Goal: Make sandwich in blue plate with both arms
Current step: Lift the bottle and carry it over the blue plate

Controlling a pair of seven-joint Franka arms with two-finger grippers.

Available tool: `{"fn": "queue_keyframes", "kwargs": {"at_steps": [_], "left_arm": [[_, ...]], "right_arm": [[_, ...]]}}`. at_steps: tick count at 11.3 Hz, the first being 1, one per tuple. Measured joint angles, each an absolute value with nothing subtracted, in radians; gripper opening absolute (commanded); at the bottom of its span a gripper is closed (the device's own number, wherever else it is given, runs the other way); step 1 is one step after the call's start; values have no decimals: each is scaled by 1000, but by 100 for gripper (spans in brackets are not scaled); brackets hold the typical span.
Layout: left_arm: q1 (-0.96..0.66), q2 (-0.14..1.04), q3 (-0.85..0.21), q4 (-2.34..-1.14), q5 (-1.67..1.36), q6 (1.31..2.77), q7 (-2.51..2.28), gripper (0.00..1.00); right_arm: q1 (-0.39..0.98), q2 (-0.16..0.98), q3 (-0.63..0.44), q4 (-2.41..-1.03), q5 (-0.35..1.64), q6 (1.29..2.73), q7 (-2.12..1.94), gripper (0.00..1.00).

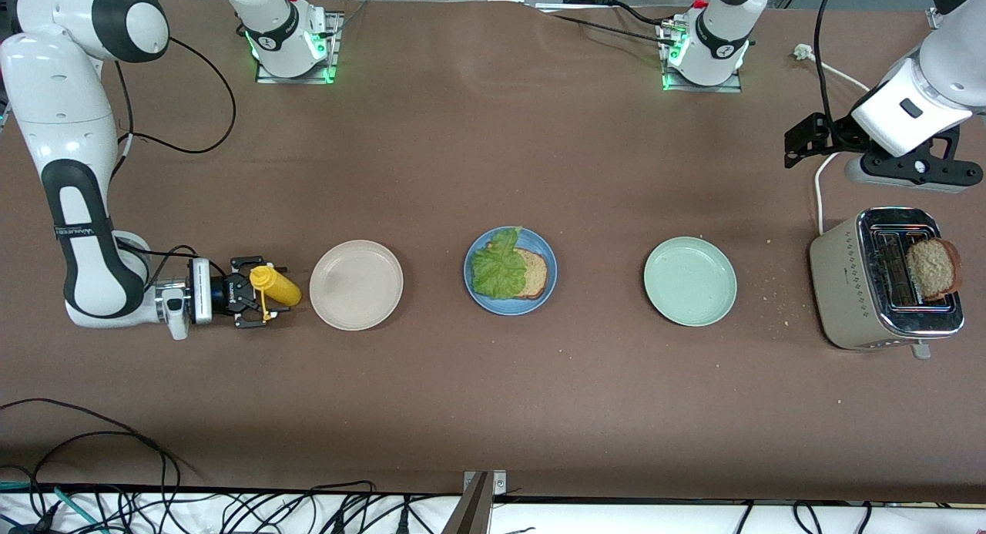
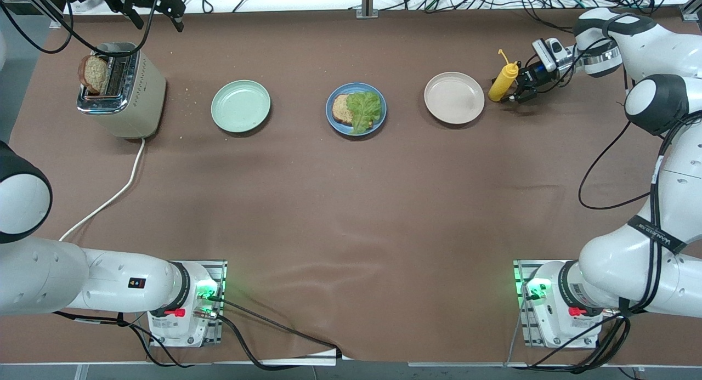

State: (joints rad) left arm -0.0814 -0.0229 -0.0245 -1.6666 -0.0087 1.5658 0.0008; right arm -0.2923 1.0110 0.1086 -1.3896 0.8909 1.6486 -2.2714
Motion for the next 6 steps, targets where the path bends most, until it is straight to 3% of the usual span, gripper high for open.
{"fn": "queue_keyframes", "kwargs": {"at_steps": [1, 6], "left_arm": [[-81, -23, -24, -1667, -9, 1566, 1, 100], [-81, -23, -24, -1667, -9, 1566, 1, 100]], "right_arm": [[-293, 1011, 109, -1390, 891, 1649, -2272, 0], [-290, 993, 109, -1384, 896, 1698, -2290, 0]]}}
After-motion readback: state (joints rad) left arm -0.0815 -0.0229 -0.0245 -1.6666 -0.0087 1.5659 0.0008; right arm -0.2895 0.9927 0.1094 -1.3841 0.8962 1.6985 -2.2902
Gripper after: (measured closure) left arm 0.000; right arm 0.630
